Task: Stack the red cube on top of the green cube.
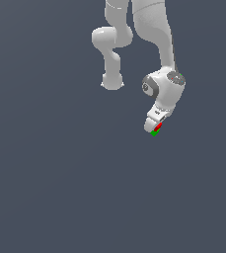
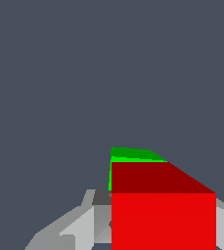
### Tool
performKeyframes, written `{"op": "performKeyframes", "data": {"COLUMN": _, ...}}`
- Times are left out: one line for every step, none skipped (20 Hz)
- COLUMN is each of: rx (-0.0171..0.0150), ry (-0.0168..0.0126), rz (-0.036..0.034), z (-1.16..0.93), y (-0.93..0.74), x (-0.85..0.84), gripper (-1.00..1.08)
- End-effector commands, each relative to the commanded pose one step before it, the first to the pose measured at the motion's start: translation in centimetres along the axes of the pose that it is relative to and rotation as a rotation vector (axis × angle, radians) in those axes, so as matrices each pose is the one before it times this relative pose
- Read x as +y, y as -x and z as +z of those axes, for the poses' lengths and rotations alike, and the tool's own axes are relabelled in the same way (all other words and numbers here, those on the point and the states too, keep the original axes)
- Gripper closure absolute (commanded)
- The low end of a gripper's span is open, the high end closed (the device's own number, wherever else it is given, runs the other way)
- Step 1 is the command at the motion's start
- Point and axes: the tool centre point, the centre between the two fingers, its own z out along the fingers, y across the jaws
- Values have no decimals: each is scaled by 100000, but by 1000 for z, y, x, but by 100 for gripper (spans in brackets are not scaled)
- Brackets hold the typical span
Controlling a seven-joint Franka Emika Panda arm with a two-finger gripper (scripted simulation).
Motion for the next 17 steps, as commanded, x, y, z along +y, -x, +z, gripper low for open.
{"op": "performKeyframes", "data": {"rx": 33, "ry": 81, "rz": 185, "z": 75, "y": -286, "x": -377, "gripper": 108}}
{"op": "performKeyframes", "data": {"rx": 0, "ry": 0, "rz": 0, "z": 9, "y": -42, "x": -42, "gripper": 108}}
{"op": "performKeyframes", "data": {"rx": 0, "ry": 0, "rz": 0, "z": -2, "y": -14, "x": 14, "gripper": 108}}
{"op": "performKeyframes", "data": {"rx": 0, "ry": 0, "rz": 0, "z": -13, "y": 15, "x": 71, "gripper": 108}}
{"op": "performKeyframes", "data": {"rx": 0, "ry": 0, "rz": 0, "z": -22, "y": 39, "x": 116, "gripper": 108}}
{"op": "performKeyframes", "data": {"rx": 0, "ry": 0, "rz": 0, "z": -16, "y": 31, "x": 81, "gripper": 108}}
{"op": "performKeyframes", "data": {"rx": 0, "ry": 0, "rz": 0, "z": -6, "y": 11, "x": 28, "gripper": 108}}
{"op": "performKeyframes", "data": {"rx": 0, "ry": 0, "rz": 0, "z": 0, "y": 0, "x": 0, "gripper": -92}}
{"op": "performKeyframes", "data": {"rx": 0, "ry": 0, "rz": 0, "z": 0, "y": 0, "x": 0, "gripper": -92}}
{"op": "performKeyframes", "data": {"rx": 0, "ry": 0, "rz": 0, "z": 0, "y": 0, "x": 0, "gripper": -92}}
{"op": "performKeyframes", "data": {"rx": 0, "ry": 0, "rz": 0, "z": 0, "y": 0, "x": 0, "gripper": -92}}
{"op": "performKeyframes", "data": {"rx": 0, "ry": 0, "rz": 0, "z": 0, "y": 0, "x": 0, "gripper": -92}}
{"op": "performKeyframes", "data": {"rx": 0, "ry": 0, "rz": 0, "z": 0, "y": 0, "x": 0, "gripper": -92}}
{"op": "performKeyframes", "data": {"rx": 0, "ry": 0, "rz": 0, "z": 0, "y": 0, "x": 0, "gripper": -92}}
{"op": "performKeyframes", "data": {"rx": 0, "ry": 0, "rz": 0, "z": 0, "y": 0, "x": 0, "gripper": -92}}
{"op": "performKeyframes", "data": {"rx": 0, "ry": 0, "rz": 0, "z": 0, "y": 0, "x": 0, "gripper": -92}}
{"op": "performKeyframes", "data": {"rx": 0, "ry": 0, "rz": 0, "z": 0, "y": 0, "x": 0, "gripper": -92}}
